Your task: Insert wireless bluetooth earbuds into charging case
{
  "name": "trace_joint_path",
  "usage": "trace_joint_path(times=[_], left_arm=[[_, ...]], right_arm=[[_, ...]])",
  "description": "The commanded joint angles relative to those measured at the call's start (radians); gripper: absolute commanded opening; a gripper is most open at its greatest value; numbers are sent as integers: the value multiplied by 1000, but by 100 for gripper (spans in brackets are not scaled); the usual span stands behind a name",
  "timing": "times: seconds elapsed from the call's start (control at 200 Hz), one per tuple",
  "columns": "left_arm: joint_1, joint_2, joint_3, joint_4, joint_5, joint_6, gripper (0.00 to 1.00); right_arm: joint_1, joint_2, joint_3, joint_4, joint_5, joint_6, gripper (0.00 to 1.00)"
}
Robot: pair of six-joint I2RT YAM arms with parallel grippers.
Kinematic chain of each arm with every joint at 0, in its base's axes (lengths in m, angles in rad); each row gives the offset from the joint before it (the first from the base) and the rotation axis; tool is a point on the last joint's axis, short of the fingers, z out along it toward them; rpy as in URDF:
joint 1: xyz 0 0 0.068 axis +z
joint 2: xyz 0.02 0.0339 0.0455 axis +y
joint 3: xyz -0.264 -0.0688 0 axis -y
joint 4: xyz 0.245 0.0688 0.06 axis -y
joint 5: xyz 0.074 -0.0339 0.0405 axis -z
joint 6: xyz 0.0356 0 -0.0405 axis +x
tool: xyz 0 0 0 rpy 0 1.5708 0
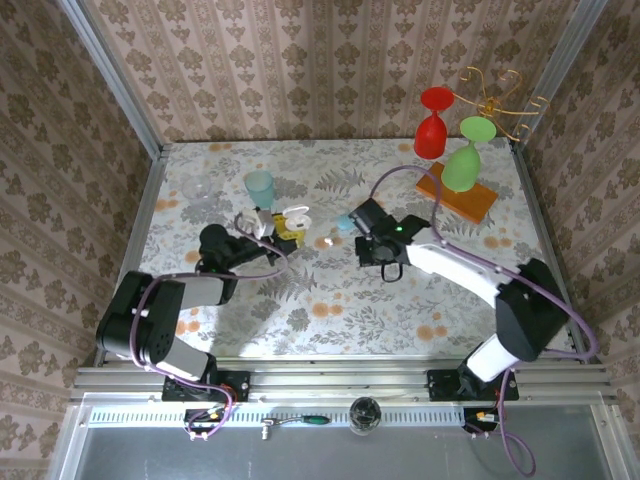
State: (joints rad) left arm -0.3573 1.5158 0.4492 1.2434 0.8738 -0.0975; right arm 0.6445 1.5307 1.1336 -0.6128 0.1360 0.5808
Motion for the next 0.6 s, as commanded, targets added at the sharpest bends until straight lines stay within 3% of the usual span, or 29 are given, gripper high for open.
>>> trace_joint_path(times=[0.0, 0.31, 0.595], left_arm=[[-57, 48, 49, 37, -77, 95, 19], [-176, 177, 129, 40, -150, 142, 19], [-232, 219, 170, 42, -137, 150, 19]], right_arm=[[-55, -81, -60, 107, -231, 48, 22], [-131, -237, -102, 250, -448, 111, 20], [-125, -220, -63, 347, -557, 146, 20]])
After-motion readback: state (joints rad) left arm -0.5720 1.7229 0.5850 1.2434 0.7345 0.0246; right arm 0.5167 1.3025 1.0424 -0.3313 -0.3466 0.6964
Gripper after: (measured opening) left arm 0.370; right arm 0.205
